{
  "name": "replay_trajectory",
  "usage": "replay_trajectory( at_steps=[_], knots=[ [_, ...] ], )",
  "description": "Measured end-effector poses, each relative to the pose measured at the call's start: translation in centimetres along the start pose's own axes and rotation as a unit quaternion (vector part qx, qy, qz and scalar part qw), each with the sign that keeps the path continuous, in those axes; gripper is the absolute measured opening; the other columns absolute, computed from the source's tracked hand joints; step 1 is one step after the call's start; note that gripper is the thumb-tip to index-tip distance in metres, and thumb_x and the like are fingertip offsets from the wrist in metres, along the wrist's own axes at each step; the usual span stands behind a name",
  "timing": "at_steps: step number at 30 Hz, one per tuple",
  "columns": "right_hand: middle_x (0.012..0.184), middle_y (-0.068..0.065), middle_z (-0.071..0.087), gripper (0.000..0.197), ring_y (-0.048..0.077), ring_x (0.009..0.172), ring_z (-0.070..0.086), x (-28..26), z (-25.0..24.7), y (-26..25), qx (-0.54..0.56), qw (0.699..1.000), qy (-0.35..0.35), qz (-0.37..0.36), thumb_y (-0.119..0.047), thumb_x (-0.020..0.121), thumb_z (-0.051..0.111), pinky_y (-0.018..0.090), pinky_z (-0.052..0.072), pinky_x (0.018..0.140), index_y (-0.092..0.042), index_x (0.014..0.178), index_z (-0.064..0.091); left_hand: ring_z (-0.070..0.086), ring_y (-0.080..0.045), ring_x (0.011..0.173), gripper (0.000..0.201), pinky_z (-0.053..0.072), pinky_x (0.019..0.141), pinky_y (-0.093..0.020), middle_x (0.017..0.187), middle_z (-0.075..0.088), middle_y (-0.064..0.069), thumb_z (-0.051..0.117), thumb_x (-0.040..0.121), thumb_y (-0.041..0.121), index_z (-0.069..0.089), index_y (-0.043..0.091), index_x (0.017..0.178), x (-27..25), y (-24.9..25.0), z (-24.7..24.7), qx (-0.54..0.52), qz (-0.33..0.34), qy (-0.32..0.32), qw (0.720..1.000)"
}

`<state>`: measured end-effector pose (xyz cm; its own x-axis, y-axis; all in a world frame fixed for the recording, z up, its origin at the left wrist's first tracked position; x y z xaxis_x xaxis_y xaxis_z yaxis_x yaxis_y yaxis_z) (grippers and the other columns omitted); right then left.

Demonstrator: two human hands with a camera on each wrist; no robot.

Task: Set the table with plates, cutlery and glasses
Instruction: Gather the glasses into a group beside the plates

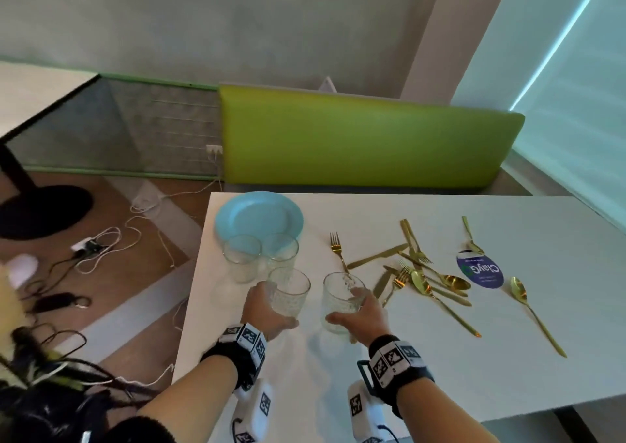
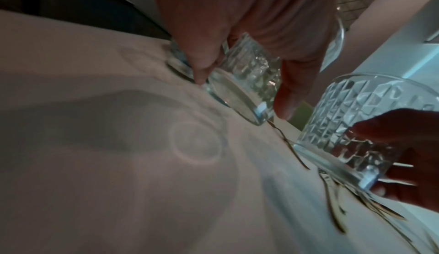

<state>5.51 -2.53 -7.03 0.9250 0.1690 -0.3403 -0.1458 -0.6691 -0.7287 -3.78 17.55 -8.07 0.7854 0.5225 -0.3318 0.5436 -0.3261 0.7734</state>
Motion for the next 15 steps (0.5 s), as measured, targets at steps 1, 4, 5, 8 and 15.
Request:
replay_trajectory(
  at_steps=[1,4,5,8,15],
  knots=[
    [0.122,0.004,0.057,0.079,0.022,0.11,0.056,-0.1,1.0,-0.6,-0.013,1.0,-0.007,-0.007,-0.027,0.057,0.087,0.036,0.051,0.092,-0.016,0.125,0.049,0.046,-0.025,0.124,0.091,0.04,0.101,-0.028,0.135,0.042,-0.012,0.088,0.056,0.02,0.042,0.01,0.134,0.0,-0.9,-0.9,0.002,-0.005,0.013,1.0],
    [0.124,0.004,0.058,0.079,0.02,0.115,0.053,-0.5,3.4,-2.0,-0.029,0.999,-0.022,-0.016,-0.028,0.059,0.087,0.029,0.044,0.097,-0.017,0.127,0.049,0.047,-0.027,0.123,0.091,0.04,0.1,-0.03,0.134,0.042,-0.013,0.089,0.056,0.018,0.043,0.009,0.134,0.3,-3.0,-3.0,0.0,-0.019,0.042,0.999],
    [0.125,0.004,0.058,0.079,0.02,0.116,0.053,-0.6,4.1,-2.4,-0.032,0.999,-0.029,-0.017,-0.028,0.059,0.086,0.028,0.044,0.096,-0.017,0.128,0.049,0.047,-0.027,0.122,0.09,0.04,0.099,-0.029,0.133,0.043,-0.013,0.088,0.057,0.018,0.043,0.009,0.134,0.4,-3.6,-3.4,0.0,-0.021,0.046,0.999],
    [0.127,0.004,0.057,0.08,0.02,0.118,0.053,-0.8,5.9,-3.5,-0.048,0.997,-0.047,-0.024,-0.029,0.061,0.085,0.026,0.043,0.097,-0.017,0.13,0.046,0.046,-0.025,0.124,0.089,0.038,0.098,-0.027,0.134,0.044,-0.011,0.088,0.058,0.016,0.043,0.011,0.135,0.6,-4.7,-4.0,-0.002,-0.019,0.05,0.999],
    [0.128,0.003,0.057,0.082,0.02,0.119,0.052,-0.9,8.2,-4.3,-0.065,0.996,-0.05,-0.034,-0.03,0.062,0.085,0.025,0.041,0.098,-0.017,0.132,0.045,0.046,-0.024,0.127,0.088,0.037,0.1,-0.027,0.135,0.046,-0.009,0.086,0.058,0.015,0.043,0.013,0.135,0.9,-6.1,-4.5,0.002,-0.027,0.054,0.998]
  ],
)
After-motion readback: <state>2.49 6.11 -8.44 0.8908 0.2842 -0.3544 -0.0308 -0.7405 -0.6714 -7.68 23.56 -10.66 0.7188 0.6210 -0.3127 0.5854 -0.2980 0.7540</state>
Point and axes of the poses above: each hand's wrist, its own x-axis towards the middle knuckle, its own z-axis out of the palm, y = z × x, the point moved 7 cm from there along x, towards the middle knuckle
